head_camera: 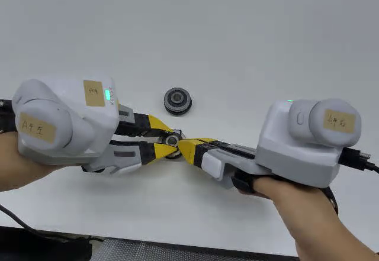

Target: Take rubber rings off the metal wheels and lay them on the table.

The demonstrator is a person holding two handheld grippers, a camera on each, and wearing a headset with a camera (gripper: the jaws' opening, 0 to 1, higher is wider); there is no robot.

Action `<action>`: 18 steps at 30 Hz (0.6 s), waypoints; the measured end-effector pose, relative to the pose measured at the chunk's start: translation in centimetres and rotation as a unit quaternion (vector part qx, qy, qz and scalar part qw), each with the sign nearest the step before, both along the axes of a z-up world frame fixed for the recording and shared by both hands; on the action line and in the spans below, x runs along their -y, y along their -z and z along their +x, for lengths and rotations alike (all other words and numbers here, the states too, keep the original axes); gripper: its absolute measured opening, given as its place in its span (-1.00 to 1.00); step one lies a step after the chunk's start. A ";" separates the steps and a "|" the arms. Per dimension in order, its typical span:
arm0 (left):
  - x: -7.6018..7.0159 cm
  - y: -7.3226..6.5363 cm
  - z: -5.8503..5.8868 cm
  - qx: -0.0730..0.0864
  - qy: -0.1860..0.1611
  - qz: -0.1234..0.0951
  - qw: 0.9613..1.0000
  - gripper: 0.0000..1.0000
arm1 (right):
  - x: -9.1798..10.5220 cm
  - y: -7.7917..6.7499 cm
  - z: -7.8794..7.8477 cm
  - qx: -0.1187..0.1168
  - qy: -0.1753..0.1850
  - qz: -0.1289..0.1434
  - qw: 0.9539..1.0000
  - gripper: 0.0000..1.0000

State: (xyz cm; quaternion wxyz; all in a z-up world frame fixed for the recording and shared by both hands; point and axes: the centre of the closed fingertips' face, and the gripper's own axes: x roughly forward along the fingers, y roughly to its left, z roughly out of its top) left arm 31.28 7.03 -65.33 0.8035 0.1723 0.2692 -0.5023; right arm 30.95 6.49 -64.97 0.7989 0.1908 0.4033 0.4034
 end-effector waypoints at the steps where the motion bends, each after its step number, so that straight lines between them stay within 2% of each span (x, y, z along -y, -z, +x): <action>1: 0.0 0.0 0.0 0.000 0.000 0.000 1.000 -0.74 | 0.0 0.0 0.0 0.000 0.000 0.001 1.000 -0.98; 18: 0.1 0.0 0.0 0.002 0.002 0.000 1.000 -0.74 | -0.2 -0.5 -0.2 0.001 -0.004 0.005 1.000 -0.98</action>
